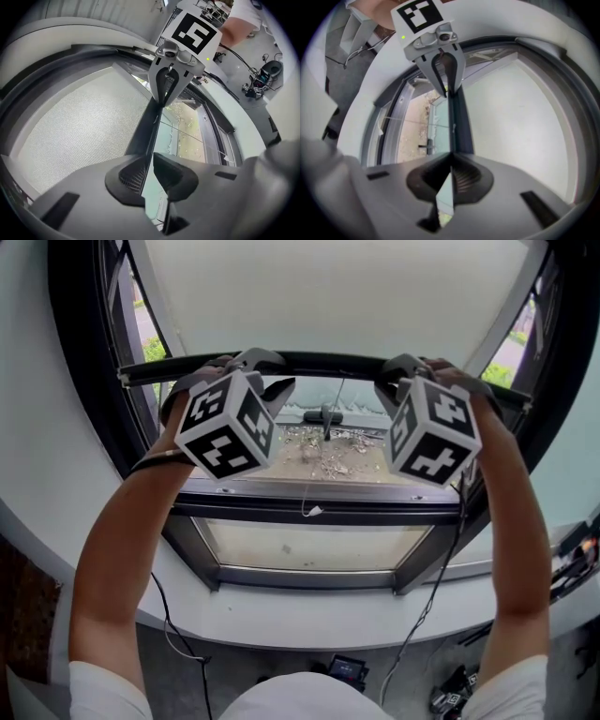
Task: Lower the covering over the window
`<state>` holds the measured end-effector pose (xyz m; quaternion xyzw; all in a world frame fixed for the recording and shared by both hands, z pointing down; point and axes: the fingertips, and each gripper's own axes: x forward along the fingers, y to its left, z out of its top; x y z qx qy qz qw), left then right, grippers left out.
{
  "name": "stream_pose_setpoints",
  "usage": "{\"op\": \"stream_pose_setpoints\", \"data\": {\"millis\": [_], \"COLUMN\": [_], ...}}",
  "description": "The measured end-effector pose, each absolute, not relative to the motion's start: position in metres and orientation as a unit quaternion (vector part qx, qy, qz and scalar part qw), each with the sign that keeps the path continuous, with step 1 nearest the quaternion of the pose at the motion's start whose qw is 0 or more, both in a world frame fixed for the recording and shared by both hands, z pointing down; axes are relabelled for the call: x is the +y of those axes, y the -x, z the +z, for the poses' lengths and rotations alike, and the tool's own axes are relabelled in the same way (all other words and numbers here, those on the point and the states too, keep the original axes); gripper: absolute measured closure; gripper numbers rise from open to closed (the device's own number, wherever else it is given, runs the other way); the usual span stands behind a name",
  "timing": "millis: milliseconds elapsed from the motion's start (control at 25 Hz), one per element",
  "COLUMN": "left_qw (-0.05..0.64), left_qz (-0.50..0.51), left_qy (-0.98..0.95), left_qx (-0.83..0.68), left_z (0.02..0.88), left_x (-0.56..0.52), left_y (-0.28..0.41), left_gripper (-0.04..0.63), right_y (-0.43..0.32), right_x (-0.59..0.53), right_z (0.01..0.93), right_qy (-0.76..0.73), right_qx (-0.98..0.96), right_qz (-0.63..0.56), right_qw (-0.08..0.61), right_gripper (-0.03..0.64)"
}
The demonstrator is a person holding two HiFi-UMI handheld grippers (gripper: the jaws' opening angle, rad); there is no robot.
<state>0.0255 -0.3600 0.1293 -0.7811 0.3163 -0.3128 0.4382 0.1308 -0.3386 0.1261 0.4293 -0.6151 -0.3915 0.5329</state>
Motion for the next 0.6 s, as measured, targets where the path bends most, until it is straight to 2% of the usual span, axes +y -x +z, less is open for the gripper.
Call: {"op": "stream_pose_setpoints", "data": {"millis": [600], "left_qw": [0.409], "left_qz": [-0.348], "left_qy": [0.786], "left_qx": [0.307], "left_z": [0.196], "left_x": [-0.358], "left_y": [-0.026], "left_gripper": [0.531], "right_y": [-0.131], "right_x": [-0.337], "right_z": [0.192], "right_qy": [-0.411], "right_qx": [-0.641], "right_qz": [-0.362], "right_qw": [0.538], "right_gripper": [0.581]}}
